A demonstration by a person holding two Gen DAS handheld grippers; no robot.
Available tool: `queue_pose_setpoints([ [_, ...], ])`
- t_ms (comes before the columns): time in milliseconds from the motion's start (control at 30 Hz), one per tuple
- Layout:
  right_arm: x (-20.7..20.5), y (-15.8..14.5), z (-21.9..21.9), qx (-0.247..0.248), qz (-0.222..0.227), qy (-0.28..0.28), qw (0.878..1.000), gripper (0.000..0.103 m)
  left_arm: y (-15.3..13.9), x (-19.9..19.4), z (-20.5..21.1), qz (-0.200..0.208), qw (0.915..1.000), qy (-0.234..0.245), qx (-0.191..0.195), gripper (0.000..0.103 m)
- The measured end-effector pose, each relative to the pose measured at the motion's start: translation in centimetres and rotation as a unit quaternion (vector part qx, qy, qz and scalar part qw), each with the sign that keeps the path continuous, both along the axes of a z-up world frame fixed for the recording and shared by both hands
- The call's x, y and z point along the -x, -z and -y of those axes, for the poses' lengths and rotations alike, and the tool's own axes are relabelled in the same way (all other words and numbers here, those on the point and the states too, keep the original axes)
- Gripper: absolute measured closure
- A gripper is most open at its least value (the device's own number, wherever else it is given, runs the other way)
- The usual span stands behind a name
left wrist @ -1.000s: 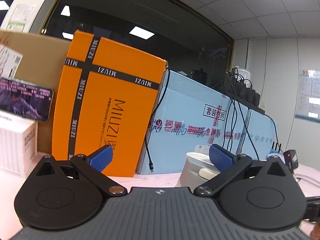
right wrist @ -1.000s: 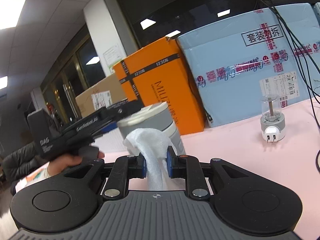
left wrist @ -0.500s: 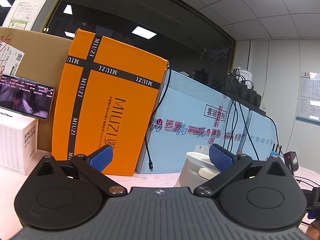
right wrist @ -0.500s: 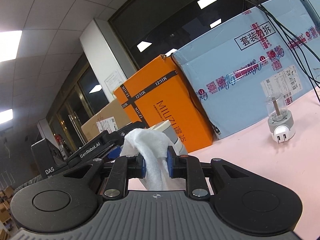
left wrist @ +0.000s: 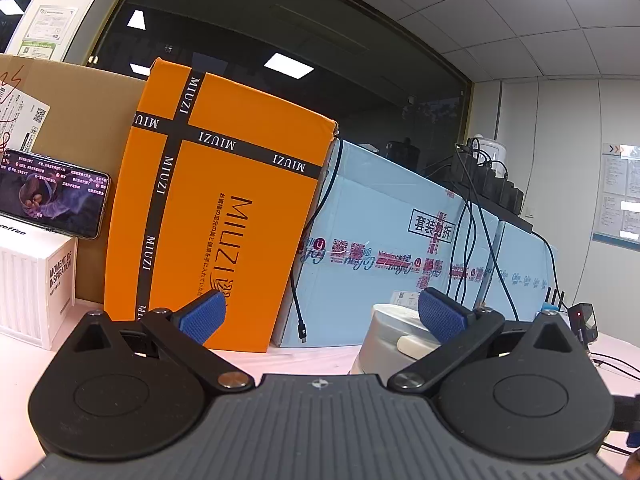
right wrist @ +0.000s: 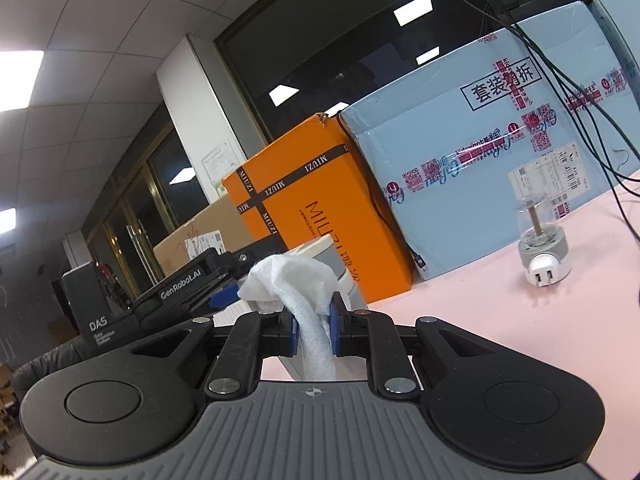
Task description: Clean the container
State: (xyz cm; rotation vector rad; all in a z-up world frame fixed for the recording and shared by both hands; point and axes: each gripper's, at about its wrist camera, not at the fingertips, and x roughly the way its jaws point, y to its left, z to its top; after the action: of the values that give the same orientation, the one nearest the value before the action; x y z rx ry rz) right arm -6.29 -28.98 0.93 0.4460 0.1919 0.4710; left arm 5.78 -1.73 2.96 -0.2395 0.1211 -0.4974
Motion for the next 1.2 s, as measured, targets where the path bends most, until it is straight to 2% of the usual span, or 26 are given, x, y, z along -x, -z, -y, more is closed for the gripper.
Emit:
queue_pose_setpoints([
  [133, 0.1, 0.2, -0.3, 0.039, -0.022, -0.01, 0.999, 0.089, 0.0, 0.0, 0.0, 0.0, 1.0, 0.0, 0.0, 0.0],
  [233, -0.6, 0.7, -0.6, 0.049, -0.039, -0.016, 0.998, 0.089, 0.0, 0.0, 0.0, 0.001, 1.0, 0.0, 0.0, 0.0],
  [700, -2.3, 1.3, 0.1, -0.057, -0.042, -0.012, 0.997, 0.088, 0.0, -0.1, -0.1, -0.003, 1.0, -0.003, 0.003, 0.0],
  [1033, -2.1, 1.5, 0.4, -0.098, -0.034, 0.0, 0.995, 0.087, 0.0, -0.2, -0.1, -0.004, 1.0, -0.003, 0.005, 0.0],
  [1200, -2.0, 1.4, 0.2, -0.099, -0.025, 0.006, 0.995, 0.089, 0.1, 0.0, 0.0, -0.002, 1.0, -0.003, 0.004, 0.0],
])
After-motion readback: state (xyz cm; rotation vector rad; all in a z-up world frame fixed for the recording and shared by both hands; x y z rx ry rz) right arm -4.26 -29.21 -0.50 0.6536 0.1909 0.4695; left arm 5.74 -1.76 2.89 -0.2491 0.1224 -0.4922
